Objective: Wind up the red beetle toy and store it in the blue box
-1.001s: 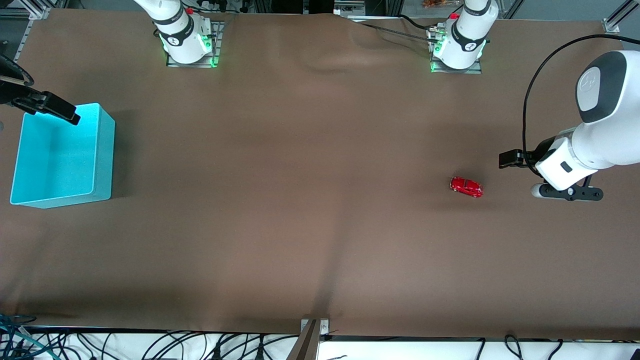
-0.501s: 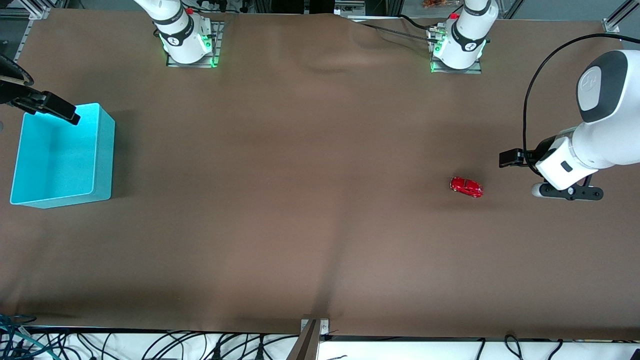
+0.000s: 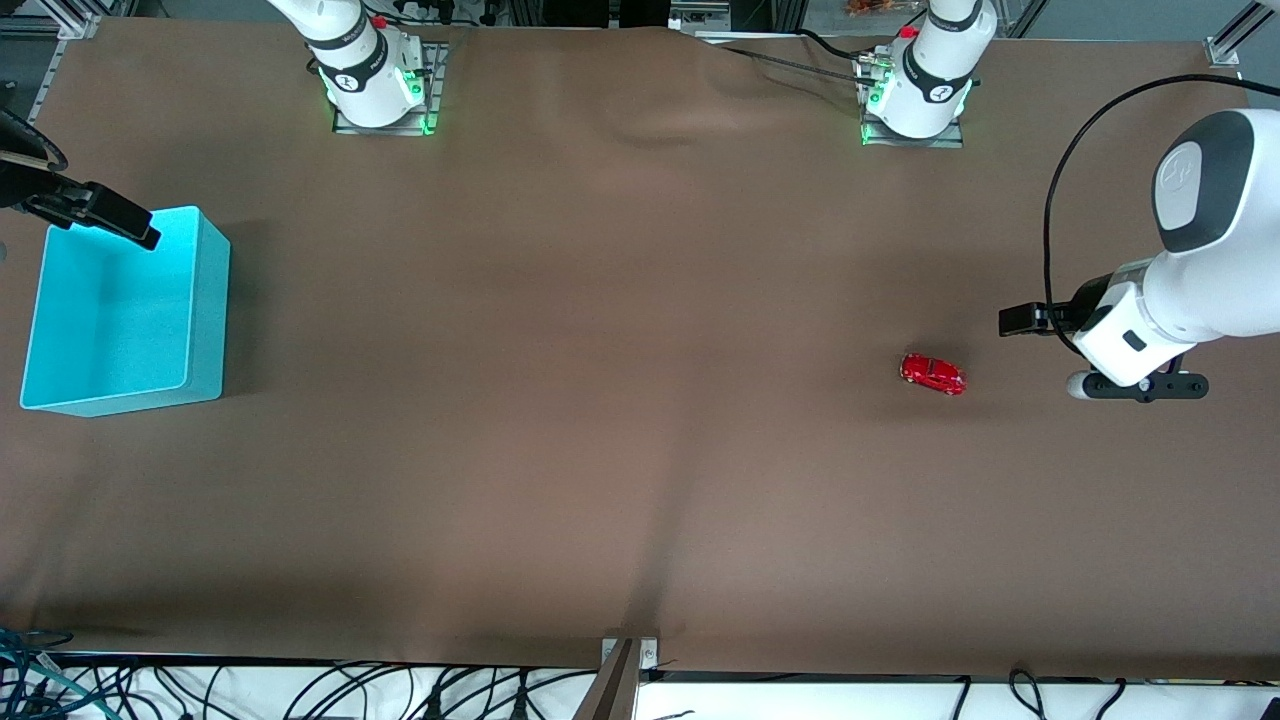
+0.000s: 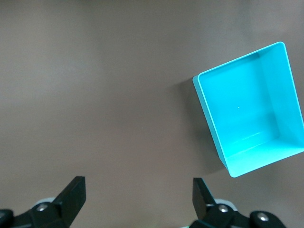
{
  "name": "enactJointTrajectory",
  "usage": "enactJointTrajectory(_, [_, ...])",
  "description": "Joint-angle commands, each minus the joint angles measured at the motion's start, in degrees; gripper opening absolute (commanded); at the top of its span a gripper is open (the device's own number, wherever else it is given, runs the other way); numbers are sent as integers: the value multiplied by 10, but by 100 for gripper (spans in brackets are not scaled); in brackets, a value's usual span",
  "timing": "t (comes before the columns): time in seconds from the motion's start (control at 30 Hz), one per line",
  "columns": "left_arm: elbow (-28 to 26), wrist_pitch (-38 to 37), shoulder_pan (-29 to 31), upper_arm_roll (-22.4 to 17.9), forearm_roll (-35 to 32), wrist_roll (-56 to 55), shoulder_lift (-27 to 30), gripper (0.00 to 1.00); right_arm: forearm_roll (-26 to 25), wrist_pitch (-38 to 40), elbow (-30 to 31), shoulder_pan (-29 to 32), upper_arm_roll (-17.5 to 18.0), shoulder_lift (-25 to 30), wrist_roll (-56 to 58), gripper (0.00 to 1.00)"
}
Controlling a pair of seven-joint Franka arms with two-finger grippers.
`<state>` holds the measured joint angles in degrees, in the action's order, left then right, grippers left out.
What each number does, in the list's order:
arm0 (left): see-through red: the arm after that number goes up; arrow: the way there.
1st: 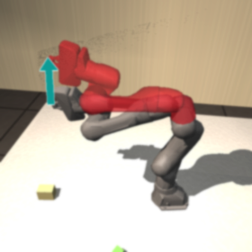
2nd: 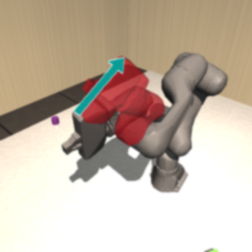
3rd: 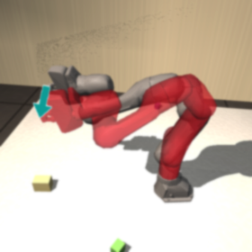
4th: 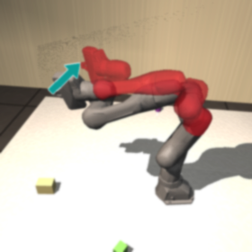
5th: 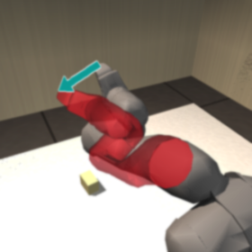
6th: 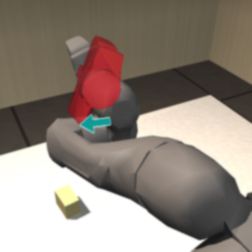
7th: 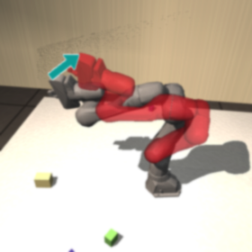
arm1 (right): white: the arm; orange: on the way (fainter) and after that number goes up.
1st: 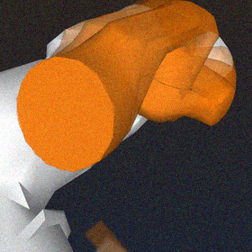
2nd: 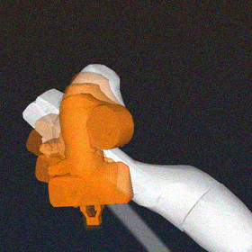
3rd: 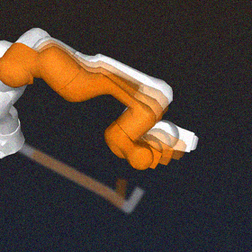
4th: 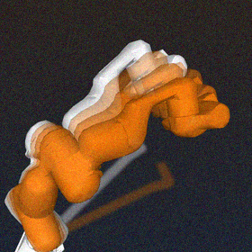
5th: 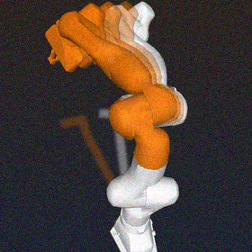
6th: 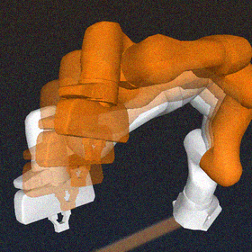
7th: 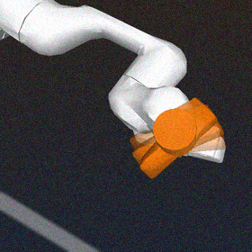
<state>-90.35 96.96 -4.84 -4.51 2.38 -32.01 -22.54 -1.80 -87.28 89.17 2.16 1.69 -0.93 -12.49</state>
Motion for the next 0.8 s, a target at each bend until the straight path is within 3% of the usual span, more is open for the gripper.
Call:
enactJointTrajectory(0.0, [-38,59,-3,-2,2,-135,2,100,4,11,-14,-5,-5,-3,5,100])
enactJointTrajectory(0.17, [-95,150,-6,-2,1,-263,3,100,4,11,-14,-5,-5,-3,5,100])
enactJointTrajectory(0.77, [-243,314,-19,2,6,-400,3,100,3,12,-14,-6,-5,-3,5,100])
